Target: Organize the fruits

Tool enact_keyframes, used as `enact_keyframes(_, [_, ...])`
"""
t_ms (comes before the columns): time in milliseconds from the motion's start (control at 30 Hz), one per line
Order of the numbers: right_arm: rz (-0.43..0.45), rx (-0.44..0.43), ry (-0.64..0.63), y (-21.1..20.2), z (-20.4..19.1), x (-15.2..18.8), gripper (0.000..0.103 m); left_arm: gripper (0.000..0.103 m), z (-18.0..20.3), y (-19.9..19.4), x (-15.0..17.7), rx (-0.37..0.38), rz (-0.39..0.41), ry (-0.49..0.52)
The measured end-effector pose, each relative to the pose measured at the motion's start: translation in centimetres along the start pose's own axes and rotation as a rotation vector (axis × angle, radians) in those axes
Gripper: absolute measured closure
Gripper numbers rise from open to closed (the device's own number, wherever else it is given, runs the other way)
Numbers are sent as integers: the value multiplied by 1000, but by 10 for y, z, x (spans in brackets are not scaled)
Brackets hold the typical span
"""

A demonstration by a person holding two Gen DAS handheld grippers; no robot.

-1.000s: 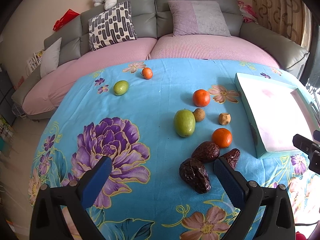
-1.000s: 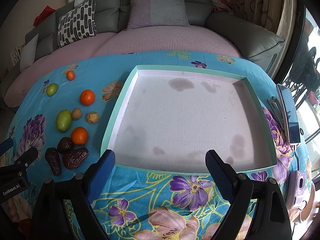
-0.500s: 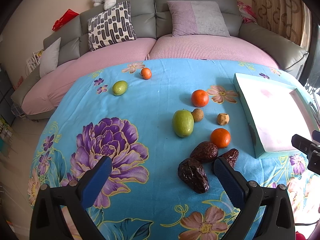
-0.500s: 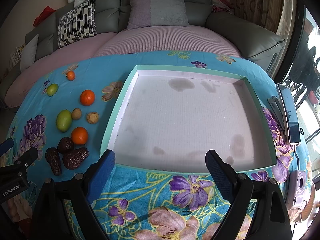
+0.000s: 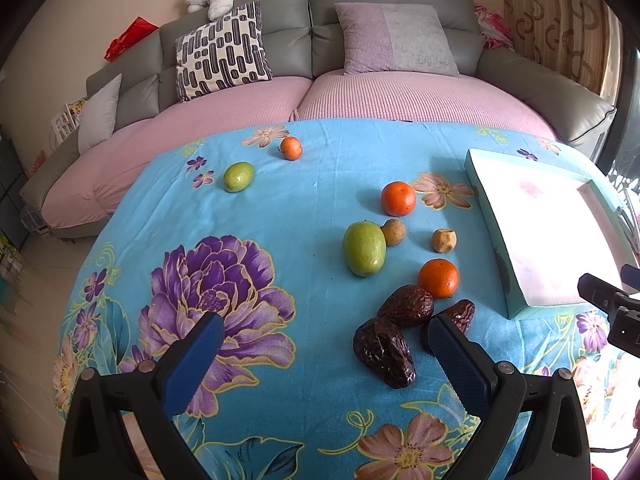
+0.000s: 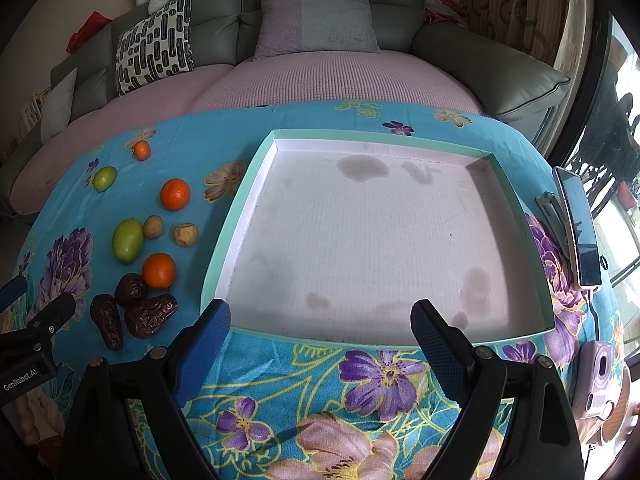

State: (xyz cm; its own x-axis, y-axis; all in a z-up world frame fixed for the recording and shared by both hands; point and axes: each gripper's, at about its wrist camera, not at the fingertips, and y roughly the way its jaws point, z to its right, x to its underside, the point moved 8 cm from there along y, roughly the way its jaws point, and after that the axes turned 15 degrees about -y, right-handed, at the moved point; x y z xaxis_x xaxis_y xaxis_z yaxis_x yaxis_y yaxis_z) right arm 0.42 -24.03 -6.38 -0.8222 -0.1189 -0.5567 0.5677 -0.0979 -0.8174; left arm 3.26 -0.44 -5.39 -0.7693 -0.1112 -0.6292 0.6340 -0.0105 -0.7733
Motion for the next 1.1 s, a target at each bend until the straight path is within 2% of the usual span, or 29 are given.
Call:
enact_keyframes(233, [-22, 16, -18, 7, -2, 2, 11, 0, -1, -4, -2, -7, 13, 0])
enact_keyframes(400, [-30, 33, -28, 10, -2, 2, 11, 0, 5, -1, -1, 35, -28, -14])
enact_keyframes(667, [-36, 50, -33, 12, -3, 1, 11, 0, 10, 2, -10, 64, -56, -40])
enact_keyframes(767, [-41, 57, -23, 15, 0, 0, 11, 0, 7, 4, -15, 36, -62, -38])
enact_keyframes(967, [-46, 68, -13, 19, 4, -3, 11, 0, -2, 8, -44, 50, -29, -112])
enact_keyframes(1100, [14, 34, 37, 16, 6, -21, 11, 0, -13, 9, -77, 55, 35, -193])
